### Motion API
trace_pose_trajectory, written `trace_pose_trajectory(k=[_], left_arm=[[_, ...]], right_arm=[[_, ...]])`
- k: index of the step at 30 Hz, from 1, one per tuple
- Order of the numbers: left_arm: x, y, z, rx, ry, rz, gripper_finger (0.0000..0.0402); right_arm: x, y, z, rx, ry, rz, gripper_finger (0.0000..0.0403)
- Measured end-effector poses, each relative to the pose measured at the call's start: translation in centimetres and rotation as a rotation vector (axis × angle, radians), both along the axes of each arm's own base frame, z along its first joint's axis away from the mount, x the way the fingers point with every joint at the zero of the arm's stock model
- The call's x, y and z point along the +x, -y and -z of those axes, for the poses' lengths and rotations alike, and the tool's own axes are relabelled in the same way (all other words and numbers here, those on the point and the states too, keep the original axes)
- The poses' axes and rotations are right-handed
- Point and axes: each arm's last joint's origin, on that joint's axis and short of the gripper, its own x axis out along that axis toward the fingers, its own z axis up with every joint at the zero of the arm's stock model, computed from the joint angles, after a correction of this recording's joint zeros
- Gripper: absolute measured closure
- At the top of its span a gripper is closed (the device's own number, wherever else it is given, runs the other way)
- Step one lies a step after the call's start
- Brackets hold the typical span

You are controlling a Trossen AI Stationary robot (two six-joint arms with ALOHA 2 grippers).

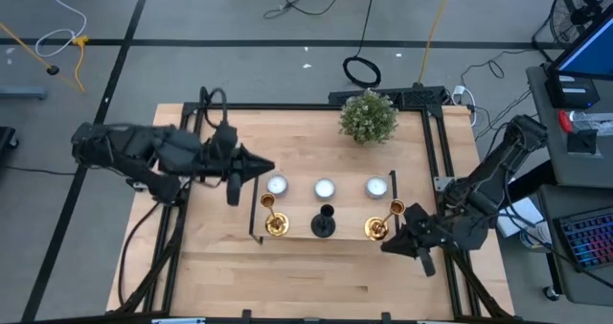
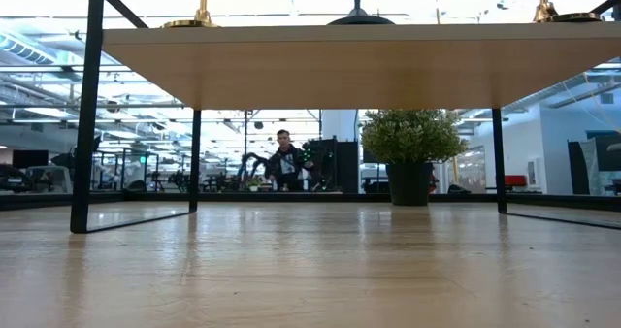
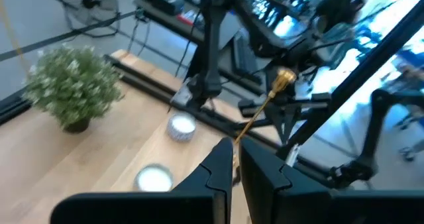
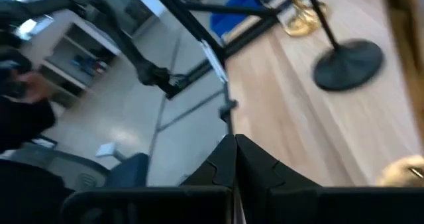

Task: Pick & Place candle stick holders
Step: Adjust the black candleholder on the shelf

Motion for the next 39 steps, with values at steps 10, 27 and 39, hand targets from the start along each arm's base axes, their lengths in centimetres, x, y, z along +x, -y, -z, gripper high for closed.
trace_pose_trajectory(k=[10, 27, 39], left_arm=[[0.8, -7.0, -1.2, -0.135, 0.058, 0.06, 0.0371], [10.4, -15.0, 7.3, -0.424, -0.178, 0.433, 0.0371], [14.5, -15.8, 12.4, -0.442, -0.248, 0.584, 0.0371]], right_arm=[[-0.5, -1.3, -2.6, 0.046, 0.246, -0.046, 0.0403], [-1.7, -1.2, -7.6, -0.097, 0.774, 0.109, 0.0403], [-3.4, 1.4, -9.9, -0.242, 0.927, 0.265, 0.0403]])
